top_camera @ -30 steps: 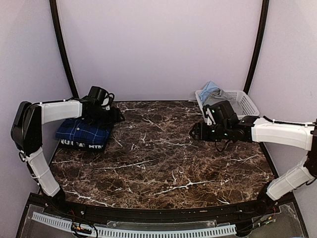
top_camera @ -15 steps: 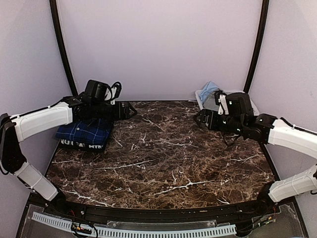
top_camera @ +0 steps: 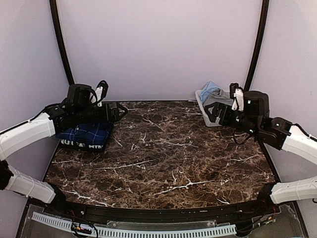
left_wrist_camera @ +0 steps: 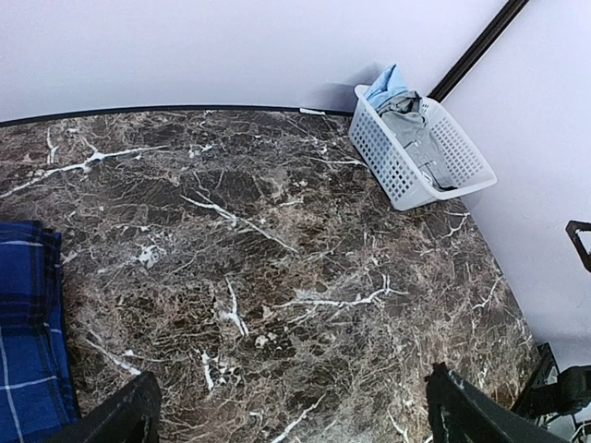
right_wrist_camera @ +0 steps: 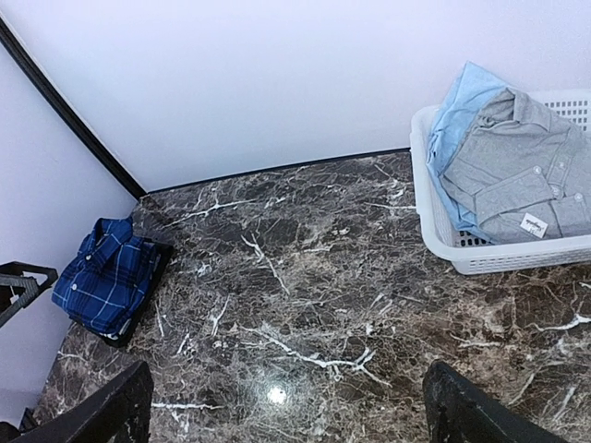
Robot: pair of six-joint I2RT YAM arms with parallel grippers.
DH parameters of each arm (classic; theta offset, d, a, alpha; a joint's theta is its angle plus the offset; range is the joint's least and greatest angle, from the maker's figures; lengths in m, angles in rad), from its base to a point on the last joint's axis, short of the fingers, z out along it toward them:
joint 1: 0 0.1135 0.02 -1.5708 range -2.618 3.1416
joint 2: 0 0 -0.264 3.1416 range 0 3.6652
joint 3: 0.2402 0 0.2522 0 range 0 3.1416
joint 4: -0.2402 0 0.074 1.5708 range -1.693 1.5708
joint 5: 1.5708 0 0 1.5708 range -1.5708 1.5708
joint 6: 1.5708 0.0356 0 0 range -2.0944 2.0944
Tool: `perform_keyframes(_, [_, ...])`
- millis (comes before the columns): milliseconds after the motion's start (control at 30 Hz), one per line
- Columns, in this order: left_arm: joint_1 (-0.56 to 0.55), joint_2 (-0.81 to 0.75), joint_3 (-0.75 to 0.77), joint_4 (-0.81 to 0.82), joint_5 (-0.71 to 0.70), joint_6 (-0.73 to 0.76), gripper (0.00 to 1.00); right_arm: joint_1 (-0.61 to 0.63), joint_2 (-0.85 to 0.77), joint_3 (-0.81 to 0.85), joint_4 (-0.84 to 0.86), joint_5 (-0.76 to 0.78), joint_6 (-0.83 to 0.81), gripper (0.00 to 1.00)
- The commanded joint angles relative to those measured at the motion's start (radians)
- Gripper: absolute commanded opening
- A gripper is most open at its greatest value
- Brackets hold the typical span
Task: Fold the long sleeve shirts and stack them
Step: Reset both arms
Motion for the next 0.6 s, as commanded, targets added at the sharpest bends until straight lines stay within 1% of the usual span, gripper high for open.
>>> perform_keyframes(0, [-0.004,-0.053,-0.037,0.027,-0.048,0.020,0.99,-0.003,-0.048,-0.014,0.022,0.063,-0.025,0.99])
perform_keyframes(333, [-0.004,-0.103,-0.073,0.030,-0.066,0.037,0.99,-0.003,-0.068,0.007,-0.016,0.103,-0.047,0.99])
perform_keyframes(567, [-0.004,-0.087,-0.054,0.034,-0.062,0.068,0.99,-0.003,-0.049,0.020,-0.020,0.112,-0.007,0.99])
